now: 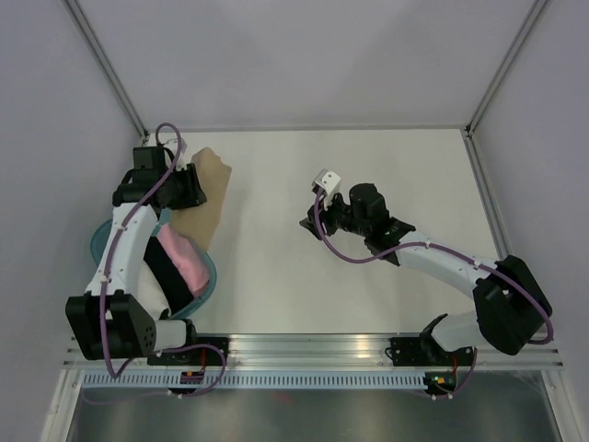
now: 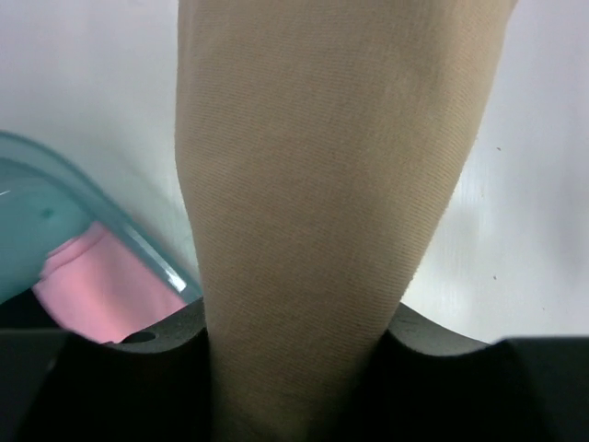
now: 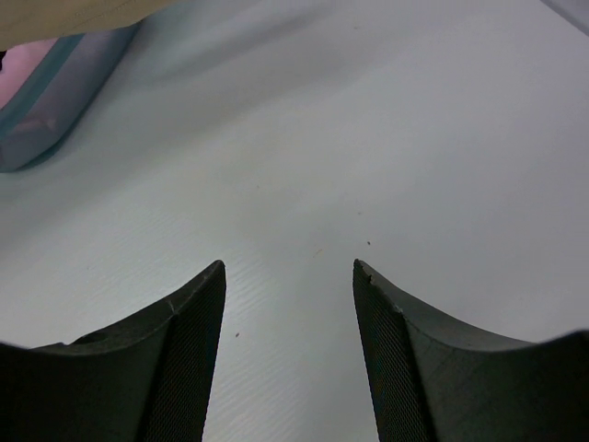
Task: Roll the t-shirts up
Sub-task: Place the rolled tshirt into the container
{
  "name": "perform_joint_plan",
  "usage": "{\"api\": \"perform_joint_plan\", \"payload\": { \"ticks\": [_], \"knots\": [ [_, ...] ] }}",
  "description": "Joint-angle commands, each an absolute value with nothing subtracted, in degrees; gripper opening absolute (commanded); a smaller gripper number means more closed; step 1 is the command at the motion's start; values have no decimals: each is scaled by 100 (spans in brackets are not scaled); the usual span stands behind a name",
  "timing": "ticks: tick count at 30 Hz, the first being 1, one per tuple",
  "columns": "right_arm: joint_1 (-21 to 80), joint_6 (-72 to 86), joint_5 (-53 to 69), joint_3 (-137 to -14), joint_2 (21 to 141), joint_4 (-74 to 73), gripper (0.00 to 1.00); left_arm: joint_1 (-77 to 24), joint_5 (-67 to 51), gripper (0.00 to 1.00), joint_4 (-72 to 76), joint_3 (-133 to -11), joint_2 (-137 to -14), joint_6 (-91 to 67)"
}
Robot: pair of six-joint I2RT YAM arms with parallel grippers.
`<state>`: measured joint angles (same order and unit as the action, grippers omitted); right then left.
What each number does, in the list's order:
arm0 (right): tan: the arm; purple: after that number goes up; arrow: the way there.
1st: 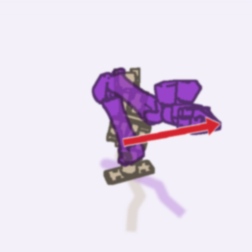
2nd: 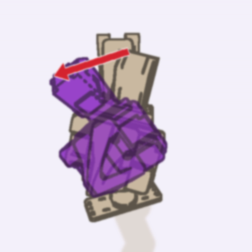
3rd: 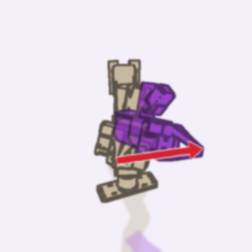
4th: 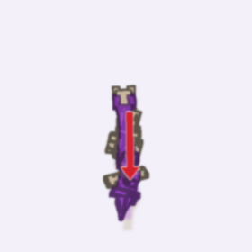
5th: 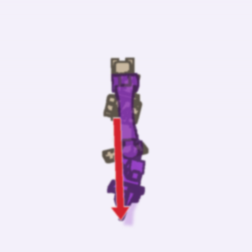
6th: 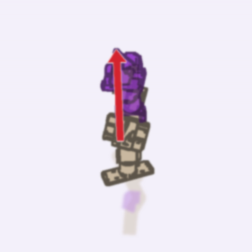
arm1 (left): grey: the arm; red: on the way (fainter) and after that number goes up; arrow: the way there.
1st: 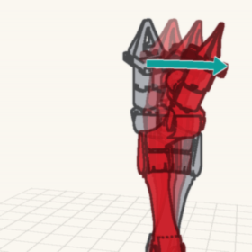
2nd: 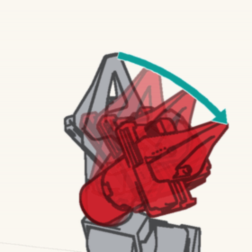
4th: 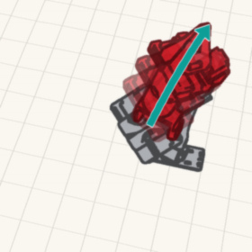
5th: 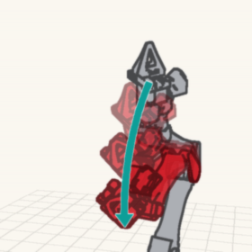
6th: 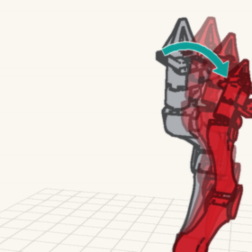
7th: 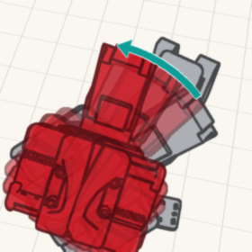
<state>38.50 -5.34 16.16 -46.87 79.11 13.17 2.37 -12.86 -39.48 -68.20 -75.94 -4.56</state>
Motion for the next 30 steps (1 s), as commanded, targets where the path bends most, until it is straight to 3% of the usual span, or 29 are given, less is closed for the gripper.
{"api": "perform_joint_plan", "payload": {
  "ticks": [1,8,15,21,30],
  "knots": [
    [3858,-492,2170,-5088,8199,1889,64,588,-634,32,-4192,-7154,-7007,-528],
    [3858,-422,2443,-5186,8490,2118,63,1256,368,33,-4403,-6707,-6040,-255],
    [3867,-510,2531,-5027,8473,2127,64,2318,817,34,-4649,-6276,-5836,-299],
    [3858,-703,2514,-4878,8385,1987,64,3146,791,34,-4834,-6249,-6029,-483],
    [3858,-1072,2312,-4641,8139,1582,64,3252,18,35,-4606,-5591,-6459,-984]
  ]
}}
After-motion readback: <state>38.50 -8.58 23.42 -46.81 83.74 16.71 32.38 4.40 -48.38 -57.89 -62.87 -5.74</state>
